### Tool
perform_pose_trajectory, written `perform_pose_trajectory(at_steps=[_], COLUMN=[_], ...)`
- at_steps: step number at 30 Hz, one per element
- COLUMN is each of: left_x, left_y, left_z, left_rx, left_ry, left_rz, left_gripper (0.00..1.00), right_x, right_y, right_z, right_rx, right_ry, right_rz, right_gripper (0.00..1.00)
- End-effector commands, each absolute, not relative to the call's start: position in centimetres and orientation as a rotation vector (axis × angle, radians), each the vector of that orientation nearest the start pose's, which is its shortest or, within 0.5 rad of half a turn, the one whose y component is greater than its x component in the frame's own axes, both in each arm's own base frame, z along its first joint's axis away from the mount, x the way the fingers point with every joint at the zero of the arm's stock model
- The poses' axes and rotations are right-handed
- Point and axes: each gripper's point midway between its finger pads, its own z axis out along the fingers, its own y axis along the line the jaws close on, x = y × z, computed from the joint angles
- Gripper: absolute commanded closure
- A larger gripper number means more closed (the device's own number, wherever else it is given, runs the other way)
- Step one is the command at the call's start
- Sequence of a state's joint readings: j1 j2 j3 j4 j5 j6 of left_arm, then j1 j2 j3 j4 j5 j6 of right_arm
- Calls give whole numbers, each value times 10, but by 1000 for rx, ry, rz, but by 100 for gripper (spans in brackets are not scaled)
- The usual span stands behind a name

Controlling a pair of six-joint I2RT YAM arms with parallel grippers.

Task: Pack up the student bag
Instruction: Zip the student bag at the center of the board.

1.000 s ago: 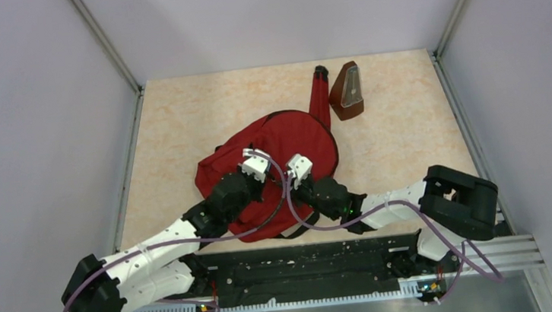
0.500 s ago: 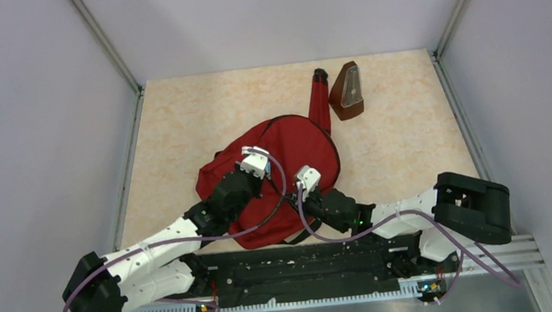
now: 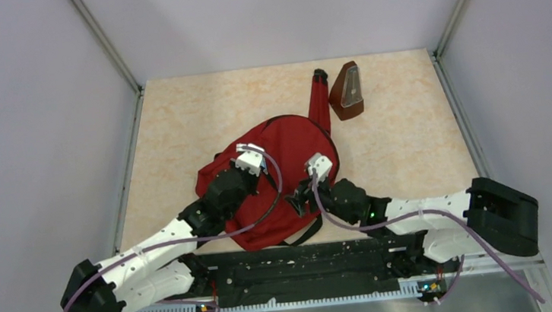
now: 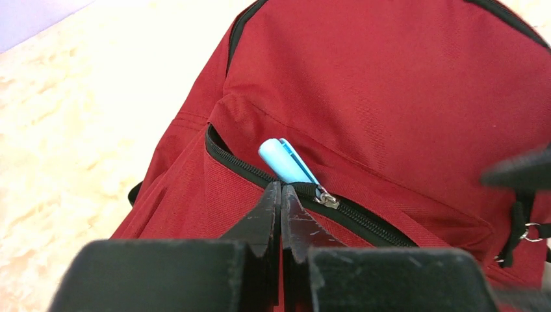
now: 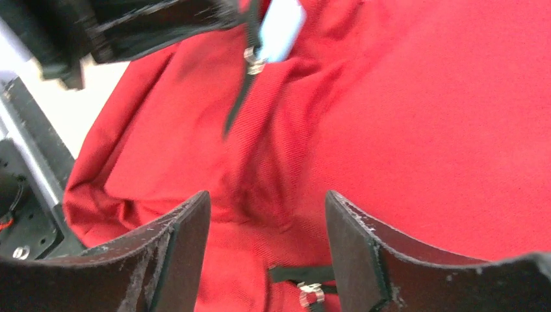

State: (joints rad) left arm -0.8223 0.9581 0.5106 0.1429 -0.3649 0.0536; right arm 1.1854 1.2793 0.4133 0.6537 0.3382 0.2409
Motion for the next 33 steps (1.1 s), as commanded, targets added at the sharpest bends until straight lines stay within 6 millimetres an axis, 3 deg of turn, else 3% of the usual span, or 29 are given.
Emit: perform_pose_trajectory(at_steps=[1, 6, 12, 18, 26, 30, 33], left_x=[268, 255, 245, 248, 247, 248, 249], left_y=[-195, -194, -194, -191, -192, -190, -189], left_z=[185, 165, 146, 152, 148, 153, 157], left_rx=[496, 481, 499, 475, 479, 470, 458], left_ry=[1727, 1791, 1862, 1864, 1879, 1867, 1856], left_rz=[-258, -323, -345, -328, -326, -322, -321], left_gripper=[100, 100, 100, 100, 100, 100, 100], right_x=[219, 258, 284, 294, 276, 282, 283], right_y=[331, 348, 389, 417, 459, 467, 467], right_z=[170, 195, 181, 153, 157, 132, 116], right_rx=[-507, -528, -633, -703, -857, -874, -884], right_ry=[1712, 1704, 1743, 1797, 1701, 1770, 1835], right_rz=[836, 874, 993, 1038, 1298, 1290, 1264], right_gripper=[34, 34, 45, 65, 86, 90, 86])
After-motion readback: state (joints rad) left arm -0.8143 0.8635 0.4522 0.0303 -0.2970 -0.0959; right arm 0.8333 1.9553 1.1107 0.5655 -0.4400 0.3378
